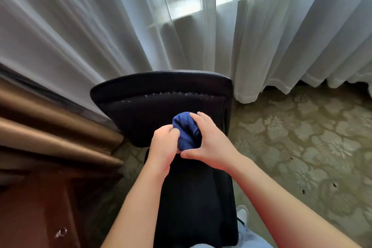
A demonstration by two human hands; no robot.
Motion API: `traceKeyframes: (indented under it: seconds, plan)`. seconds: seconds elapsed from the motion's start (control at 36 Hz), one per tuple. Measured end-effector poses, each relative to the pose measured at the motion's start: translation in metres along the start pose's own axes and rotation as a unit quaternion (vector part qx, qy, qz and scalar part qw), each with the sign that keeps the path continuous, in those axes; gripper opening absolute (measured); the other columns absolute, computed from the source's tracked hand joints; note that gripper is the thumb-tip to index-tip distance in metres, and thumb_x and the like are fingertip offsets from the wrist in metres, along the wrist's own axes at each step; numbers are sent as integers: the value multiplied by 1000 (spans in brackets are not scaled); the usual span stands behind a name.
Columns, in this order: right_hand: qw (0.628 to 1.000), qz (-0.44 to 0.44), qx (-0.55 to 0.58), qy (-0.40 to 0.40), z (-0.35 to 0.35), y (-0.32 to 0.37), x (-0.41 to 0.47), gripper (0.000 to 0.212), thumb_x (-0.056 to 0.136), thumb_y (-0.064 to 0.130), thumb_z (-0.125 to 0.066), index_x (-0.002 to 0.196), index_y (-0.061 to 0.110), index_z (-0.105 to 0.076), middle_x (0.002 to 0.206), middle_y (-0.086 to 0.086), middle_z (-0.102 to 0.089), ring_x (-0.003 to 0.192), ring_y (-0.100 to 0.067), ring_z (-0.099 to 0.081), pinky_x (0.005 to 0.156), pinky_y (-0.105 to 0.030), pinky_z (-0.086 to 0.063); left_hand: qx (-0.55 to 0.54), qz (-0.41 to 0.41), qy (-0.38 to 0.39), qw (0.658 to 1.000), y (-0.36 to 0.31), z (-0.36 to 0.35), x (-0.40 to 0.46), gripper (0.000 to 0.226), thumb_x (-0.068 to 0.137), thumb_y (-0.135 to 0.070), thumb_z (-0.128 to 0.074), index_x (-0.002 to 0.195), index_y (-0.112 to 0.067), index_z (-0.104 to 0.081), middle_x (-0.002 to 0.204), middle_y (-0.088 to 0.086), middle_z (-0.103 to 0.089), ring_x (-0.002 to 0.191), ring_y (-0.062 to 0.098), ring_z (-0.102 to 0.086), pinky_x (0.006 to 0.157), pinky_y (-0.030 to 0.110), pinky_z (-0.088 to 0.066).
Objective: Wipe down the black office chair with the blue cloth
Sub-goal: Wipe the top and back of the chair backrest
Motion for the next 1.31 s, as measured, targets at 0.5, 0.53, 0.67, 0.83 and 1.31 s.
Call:
traceKeyframes:
  seconds: [0.5, 0.53, 0.67, 0.83, 1.31]
  plan:
    - [964, -67, 60, -251, 27, -24, 8, 69, 71, 31, -75, 135, 37, -50, 116, 16, -64, 105, -2, -61, 94, -32, -52, 125, -95, 74, 985, -42, -4, 28, 26, 87, -25, -54, 108, -34, -67, 103, -9, -75, 100, 8, -67, 90, 33, -52]
    - [959, -83, 73, -261, 27, -26, 8, 69, 71, 31, -76, 135, 37, -50, 115, 17, -65, 106, -2, -62, 95, -31, -52, 146, -113, 55, 981, -44, 1, 36, 31, 85, -29, -55, 113, -33, -66, 104, -10, -74, 101, 9, -67, 93, 34, -52]
    - [920, -143, 130, -341, 27, -45, 5, 66, 74, 25, -81, 132, 33, -51, 106, 19, -64, 98, 1, -62, 81, -12, -47, 317, -276, -80, 904, -75, 26, 66, 37, 92, -16, -61, 129, -23, -61, 115, -4, -65, 110, 19, -57, 99, 41, -48]
    - [866, -183, 147, -442, 32, -61, 4, 54, 74, 25, -80, 123, 33, -58, 107, 16, -65, 99, 0, -62, 85, -19, -52, 385, -377, -154, 828, -93, 38, 98, 52, 85, -19, -73, 135, -21, -57, 134, 3, -52, 129, 29, -43, 110, 50, -34]
    - [843, -248, 66, -474, 26, -62, 33, 68, 81, 29, -78, 143, 21, -50, 115, 4, -43, 99, -5, -46, 69, 9, -30, 401, -411, -191, 796, -116, 62, 141, 47, 76, -13, -79, 120, -21, -62, 120, 2, -62, 119, 29, -50, 110, 49, -32]
Point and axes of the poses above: each hand's wrist, its own x-axis towards the middle knuckle, its own z-axis out of the back of the hand, y = z × x, the point moved 7 cm from there along x, towards the middle knuckle
